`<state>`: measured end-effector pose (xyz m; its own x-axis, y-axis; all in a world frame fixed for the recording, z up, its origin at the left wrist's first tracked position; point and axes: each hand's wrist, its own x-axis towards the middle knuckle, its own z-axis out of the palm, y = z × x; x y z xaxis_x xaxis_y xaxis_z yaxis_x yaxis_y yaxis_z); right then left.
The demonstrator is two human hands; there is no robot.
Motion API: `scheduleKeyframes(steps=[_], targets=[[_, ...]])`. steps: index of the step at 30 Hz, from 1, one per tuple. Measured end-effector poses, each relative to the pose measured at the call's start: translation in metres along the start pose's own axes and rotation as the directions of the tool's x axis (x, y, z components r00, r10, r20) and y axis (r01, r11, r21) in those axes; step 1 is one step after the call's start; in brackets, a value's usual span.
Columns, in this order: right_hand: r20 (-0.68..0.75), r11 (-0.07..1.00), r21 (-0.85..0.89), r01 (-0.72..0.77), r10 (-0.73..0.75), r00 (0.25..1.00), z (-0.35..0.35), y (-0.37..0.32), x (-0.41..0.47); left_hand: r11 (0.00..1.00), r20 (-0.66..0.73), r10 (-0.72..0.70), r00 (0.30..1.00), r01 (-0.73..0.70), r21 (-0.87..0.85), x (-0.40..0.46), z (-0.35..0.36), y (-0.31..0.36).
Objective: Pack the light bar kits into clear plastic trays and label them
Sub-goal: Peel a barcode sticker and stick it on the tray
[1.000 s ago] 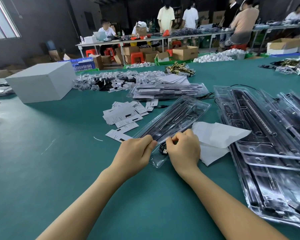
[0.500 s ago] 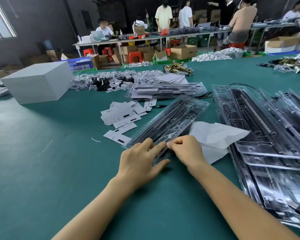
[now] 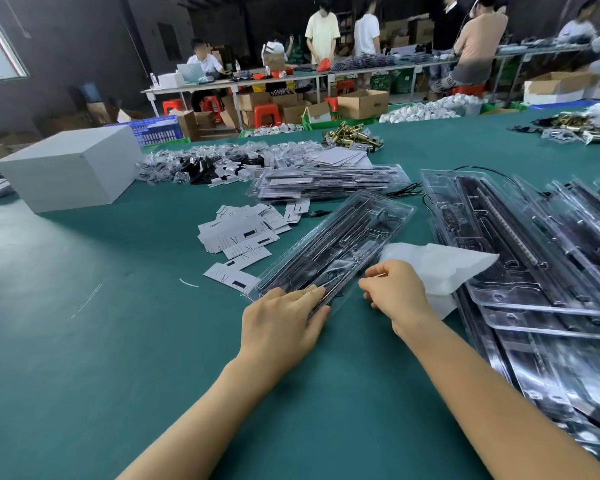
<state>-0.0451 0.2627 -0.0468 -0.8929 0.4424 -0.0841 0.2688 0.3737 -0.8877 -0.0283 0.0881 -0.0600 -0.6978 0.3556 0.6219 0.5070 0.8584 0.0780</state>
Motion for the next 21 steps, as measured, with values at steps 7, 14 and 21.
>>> scheduleKeyframes(steps=[7,14,21], targets=[[-0.041,0.93,-0.295,0.219,-0.241,0.97,0.003,0.004,-0.003,0.994,0.014,-0.098,0.995,0.098,-0.054,0.002,0.0,0.0],[0.08,0.697,-0.659,0.283,-0.309,0.948,0.008,0.005,-0.011,0.988,0.03,-0.136,0.99,0.138,-0.074,0.002,0.002,-0.002],[0.149,0.555,-0.763,0.333,-0.35,0.925,0.005,0.006,-0.015,0.96,0.117,-0.221,0.968,0.238,-0.148,0.005,0.003,-0.006]])
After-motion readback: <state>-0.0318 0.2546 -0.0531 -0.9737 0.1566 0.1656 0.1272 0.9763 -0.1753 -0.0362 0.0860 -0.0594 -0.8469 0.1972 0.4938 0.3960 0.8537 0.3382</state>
